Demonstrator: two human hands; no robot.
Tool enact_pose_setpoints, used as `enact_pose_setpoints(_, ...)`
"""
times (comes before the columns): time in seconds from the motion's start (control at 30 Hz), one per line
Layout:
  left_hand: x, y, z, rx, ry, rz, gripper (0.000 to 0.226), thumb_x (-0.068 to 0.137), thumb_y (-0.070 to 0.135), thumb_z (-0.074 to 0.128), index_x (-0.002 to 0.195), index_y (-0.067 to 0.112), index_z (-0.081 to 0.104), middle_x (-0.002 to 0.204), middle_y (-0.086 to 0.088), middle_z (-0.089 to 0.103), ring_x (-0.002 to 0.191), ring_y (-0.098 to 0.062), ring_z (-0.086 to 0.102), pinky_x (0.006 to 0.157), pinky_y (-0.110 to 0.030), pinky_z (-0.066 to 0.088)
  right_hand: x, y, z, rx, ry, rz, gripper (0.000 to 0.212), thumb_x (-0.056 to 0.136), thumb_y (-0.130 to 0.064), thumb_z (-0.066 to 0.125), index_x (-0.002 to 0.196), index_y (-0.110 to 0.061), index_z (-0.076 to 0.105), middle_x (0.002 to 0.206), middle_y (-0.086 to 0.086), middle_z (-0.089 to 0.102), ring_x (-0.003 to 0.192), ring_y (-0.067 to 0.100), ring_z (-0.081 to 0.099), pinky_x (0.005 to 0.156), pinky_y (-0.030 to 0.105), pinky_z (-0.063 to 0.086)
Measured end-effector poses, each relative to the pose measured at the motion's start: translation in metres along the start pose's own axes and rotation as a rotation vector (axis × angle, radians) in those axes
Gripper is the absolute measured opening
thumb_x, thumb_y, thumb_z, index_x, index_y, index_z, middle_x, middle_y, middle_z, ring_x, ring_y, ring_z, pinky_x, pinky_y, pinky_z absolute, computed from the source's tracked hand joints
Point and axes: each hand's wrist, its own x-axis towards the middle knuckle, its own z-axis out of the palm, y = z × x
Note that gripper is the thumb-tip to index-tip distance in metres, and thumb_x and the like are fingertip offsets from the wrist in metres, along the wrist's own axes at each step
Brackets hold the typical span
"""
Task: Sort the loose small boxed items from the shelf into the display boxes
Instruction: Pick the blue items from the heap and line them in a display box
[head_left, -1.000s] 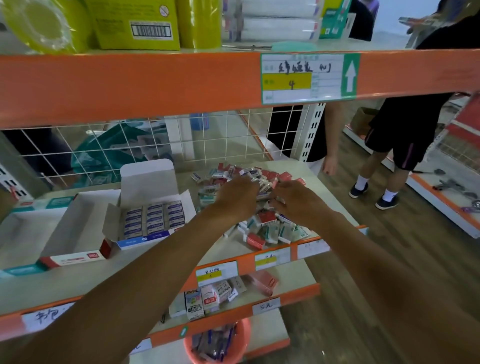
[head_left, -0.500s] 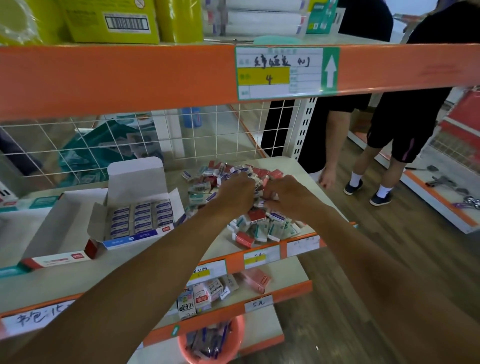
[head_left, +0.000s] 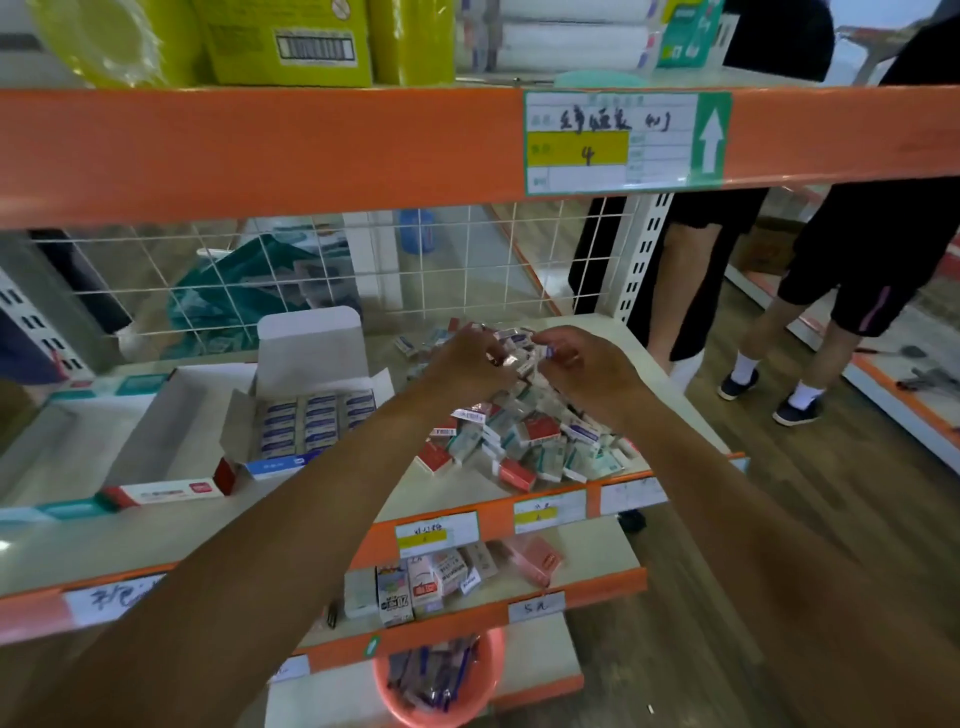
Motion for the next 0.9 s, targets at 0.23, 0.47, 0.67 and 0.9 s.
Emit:
enact_pose_setpoints(0.23, -0.018, -0.032, -0.035, -0.121, 0.013, -0.186, 0.026, 0.079, 0.012, 0.066, 0.058, 0.016, 0.051, 0.059, -0.004, 0.048, 0.053, -0.012, 0.044, 0.053, -0.022, 0.035, 0.007, -0.029, 0.029, 0.072, -0.042, 0.001, 0.013, 0.079, -0.024, 0.070, 0.081, -0.031, 0.059, 0.081, -0.007, 0.068, 0.079, 0.016, 0.067, 0.079, 0.039, 0.056)
enact_pose_setpoints(0.47, -0.044, -0.068, -0.065, -0.359, 0.138, -0.251, 0.027, 0.080, 0.004, 0.072, 0.102, 0.013, 0.059, 0.086, -0.010, 0.065, 0.065, -0.017, 0.063, 0.060, -0.026, 0.057, 0.010, -0.060, 0.063, 0.161, -0.132, -0.070, 0.015, 0.083, -0.008, 0.066, 0.092, -0.018, 0.062, 0.090, 0.001, 0.069, 0.080, 0.015, 0.065, 0.074, 0.028, 0.051)
enact_pose_setpoints(0.67, -0.058, -0.090, -0.084, -0.435, 0.186, -0.386, 0.030, 0.077, 0.007, 0.077, 0.096, 0.008, 0.055, 0.082, -0.015, 0.068, 0.072, -0.025, 0.071, 0.063, -0.030, 0.060, 0.019, -0.075, 0.087, 0.116, -0.187, -0.079, 0.023, 0.080, -0.009, 0.073, 0.102, -0.013, 0.068, 0.086, -0.006, 0.065, 0.078, 0.005, 0.063, 0.065, 0.011, 0.048)
enact_pose_setpoints(0.9, -0.068, -0.110, -0.100, -0.431, 0.206, -0.430, 0.023, 0.078, 0.007, 0.076, 0.096, 0.005, 0.062, 0.087, -0.015, 0.070, 0.067, -0.019, 0.070, 0.058, -0.024, 0.058, 0.031, -0.091, 0.111, -0.016, -0.241, -0.098, 0.029, 0.080, -0.017, 0.074, 0.108, -0.019, 0.066, 0.095, -0.007, 0.064, 0.085, 0.008, 0.060, 0.066, 0.017, 0.044)
